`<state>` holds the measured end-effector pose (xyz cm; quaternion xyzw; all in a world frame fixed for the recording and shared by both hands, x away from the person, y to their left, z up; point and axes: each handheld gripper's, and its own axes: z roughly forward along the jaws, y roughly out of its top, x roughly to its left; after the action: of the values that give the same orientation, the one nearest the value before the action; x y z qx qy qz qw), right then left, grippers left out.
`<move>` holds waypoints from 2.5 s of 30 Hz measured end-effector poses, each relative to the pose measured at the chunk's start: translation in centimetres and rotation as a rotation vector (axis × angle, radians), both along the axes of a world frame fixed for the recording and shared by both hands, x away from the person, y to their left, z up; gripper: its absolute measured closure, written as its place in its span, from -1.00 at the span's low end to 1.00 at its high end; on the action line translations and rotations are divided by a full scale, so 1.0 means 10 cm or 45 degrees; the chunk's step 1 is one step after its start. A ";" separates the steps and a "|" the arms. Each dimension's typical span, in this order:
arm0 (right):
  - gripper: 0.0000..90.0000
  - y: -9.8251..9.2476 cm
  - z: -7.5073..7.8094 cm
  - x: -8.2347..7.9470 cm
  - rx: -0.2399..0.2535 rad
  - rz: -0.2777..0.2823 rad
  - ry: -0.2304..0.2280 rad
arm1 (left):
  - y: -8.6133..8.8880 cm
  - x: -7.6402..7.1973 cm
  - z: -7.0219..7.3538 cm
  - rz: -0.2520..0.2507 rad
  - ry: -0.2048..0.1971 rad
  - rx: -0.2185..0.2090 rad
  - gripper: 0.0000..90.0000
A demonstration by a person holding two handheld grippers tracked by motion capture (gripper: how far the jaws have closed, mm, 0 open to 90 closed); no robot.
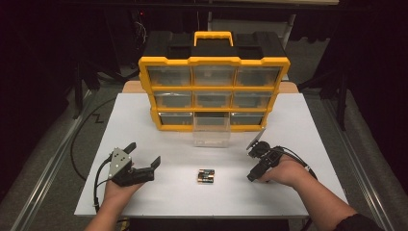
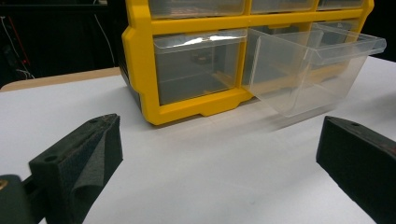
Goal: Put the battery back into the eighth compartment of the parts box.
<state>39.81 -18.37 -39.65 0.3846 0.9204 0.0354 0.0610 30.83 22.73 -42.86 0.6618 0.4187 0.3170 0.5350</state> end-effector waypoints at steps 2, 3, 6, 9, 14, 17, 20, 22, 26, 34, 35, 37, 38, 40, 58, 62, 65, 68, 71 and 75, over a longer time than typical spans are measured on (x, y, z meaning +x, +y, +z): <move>-0.98 0.01 0.01 0.01 -0.005 0.004 0.028 | 0.00 0.00 0.00 -0.001 -0.001 0.001 -0.97; -0.98 0.01 0.01 0.01 -0.005 0.004 0.028 | 0.00 0.00 0.00 -0.001 -0.001 0.001 -0.97; -0.98 0.01 0.01 0.02 -0.014 0.016 0.066 | 0.00 0.00 0.00 -0.003 0.000 0.002 -0.97; -0.98 0.02 -0.01 0.03 -0.022 0.028 0.086 | 0.00 0.00 0.00 -0.004 -0.001 0.002 -0.97; -0.98 0.04 -0.02 0.04 -0.030 0.061 0.120 | 0.00 -0.01 0.00 -0.004 -0.005 -0.005 -0.97; -0.95 0.08 -0.01 0.02 -0.036 0.144 0.141 | 0.00 0.00 0.00 -0.009 -0.006 0.001 -0.97; -0.95 0.15 0.01 -0.01 -0.033 0.221 0.177 | 0.00 0.00 0.00 -0.009 -0.006 0.001 -0.97; -0.96 0.19 0.01 -0.02 -0.033 0.275 0.166 | 0.00 -0.01 0.00 -0.008 -0.006 -0.001 -0.97; -0.95 0.25 0.01 -0.03 -0.036 0.340 0.153 | 0.00 0.00 0.00 -0.007 -0.007 -0.003 -0.97; -0.94 0.35 0.03 -0.07 -0.046 0.410 0.126 | 0.00 -0.01 0.00 -0.009 -0.007 -0.004 -0.97; -0.94 0.37 0.03 -0.07 -0.044 0.417 0.128 | 0.00 -0.01 0.00 -0.009 -0.007 -0.003 -0.97; -0.94 0.38 0.05 -0.09 -0.045 0.431 0.129 | 0.00 -0.02 0.00 -0.014 -0.006 0.004 -0.97; -0.94 0.39 0.05 -0.09 -0.046 0.439 0.128 | 0.00 -0.02 0.00 -0.014 -0.008 0.001 -0.97; -0.93 0.40 0.06 -0.11 -0.049 0.454 0.132 | 0.00 -0.02 0.01 -0.014 -0.009 0.000 -0.97; -0.92 0.65 0.07 -0.19 -0.030 0.662 0.126 | -0.01 -0.02 0.00 -0.020 -0.006 0.005 -0.97; -0.89 0.70 0.08 -0.21 -0.033 0.689 0.114 | 0.00 -0.02 0.00 -0.022 -0.004 0.009 -0.97; -0.88 0.74 0.09 -0.23 -0.031 0.707 0.107 | -0.01 -0.02 0.00 -0.022 -0.006 0.003 -0.97; -0.87 0.79 0.10 -0.25 -0.028 0.708 0.110 | -0.01 -0.03 0.00 -0.022 -0.006 0.004 -0.97; -0.85 0.84 0.10 -0.26 -0.030 0.731 0.109 | -0.01 -0.03 0.01 -0.023 -0.008 0.004 -0.97; -0.83 0.92 0.10 -0.28 -0.031 0.760 0.112 | -0.01 -0.03 0.01 -0.024 -0.009 0.004 -0.97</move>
<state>36.99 -9.14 -38.61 0.0976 0.9949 0.0241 0.0126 30.52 22.66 -42.78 0.6652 0.4102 0.3150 0.5385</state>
